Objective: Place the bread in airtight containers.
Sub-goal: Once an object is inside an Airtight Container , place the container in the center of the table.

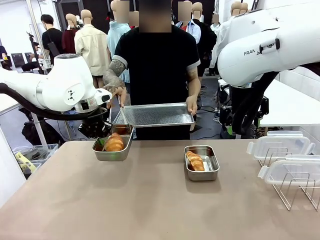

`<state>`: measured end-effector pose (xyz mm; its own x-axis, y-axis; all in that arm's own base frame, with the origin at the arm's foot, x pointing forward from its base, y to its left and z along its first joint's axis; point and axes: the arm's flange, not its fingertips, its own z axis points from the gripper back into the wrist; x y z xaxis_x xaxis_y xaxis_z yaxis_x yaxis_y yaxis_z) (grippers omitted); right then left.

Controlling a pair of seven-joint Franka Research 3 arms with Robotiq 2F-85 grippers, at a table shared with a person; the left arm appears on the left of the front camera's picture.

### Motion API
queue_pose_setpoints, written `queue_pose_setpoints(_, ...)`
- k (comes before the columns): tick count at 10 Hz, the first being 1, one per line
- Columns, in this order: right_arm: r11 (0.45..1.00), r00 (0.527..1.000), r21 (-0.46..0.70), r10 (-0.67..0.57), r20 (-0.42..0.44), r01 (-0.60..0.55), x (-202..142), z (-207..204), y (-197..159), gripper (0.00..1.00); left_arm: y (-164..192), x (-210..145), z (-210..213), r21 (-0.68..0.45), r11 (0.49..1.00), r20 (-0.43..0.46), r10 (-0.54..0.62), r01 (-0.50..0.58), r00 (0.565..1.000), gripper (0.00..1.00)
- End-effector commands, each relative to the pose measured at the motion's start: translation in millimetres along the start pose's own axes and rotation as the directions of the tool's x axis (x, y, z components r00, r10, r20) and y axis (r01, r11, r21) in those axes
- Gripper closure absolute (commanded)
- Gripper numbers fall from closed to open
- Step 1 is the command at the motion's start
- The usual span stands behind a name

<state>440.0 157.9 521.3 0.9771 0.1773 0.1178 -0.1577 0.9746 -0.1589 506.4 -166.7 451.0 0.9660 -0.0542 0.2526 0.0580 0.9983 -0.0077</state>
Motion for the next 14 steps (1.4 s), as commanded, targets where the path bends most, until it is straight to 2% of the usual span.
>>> queue_pose_setpoints(1, 1.0, 1.0, 0.008, -0.004, 0.009, 0.004, -0.4, -1.2, 0.5, 0.0, 1.4, 1.2, 3.5, -0.001, 1.0, 0.008, -0.004, 0.004, 1.0, 1.0)
queue_pose_setpoints(14, 1.0, 1.0, 0.008, -0.004, 0.009, 0.004, -0.4, -1.2, 0.5, 0.0, 1.4, 1.2, 3.5, -0.001, 1.0, 0.008, -0.004, 0.004, 1.0, 1.0)
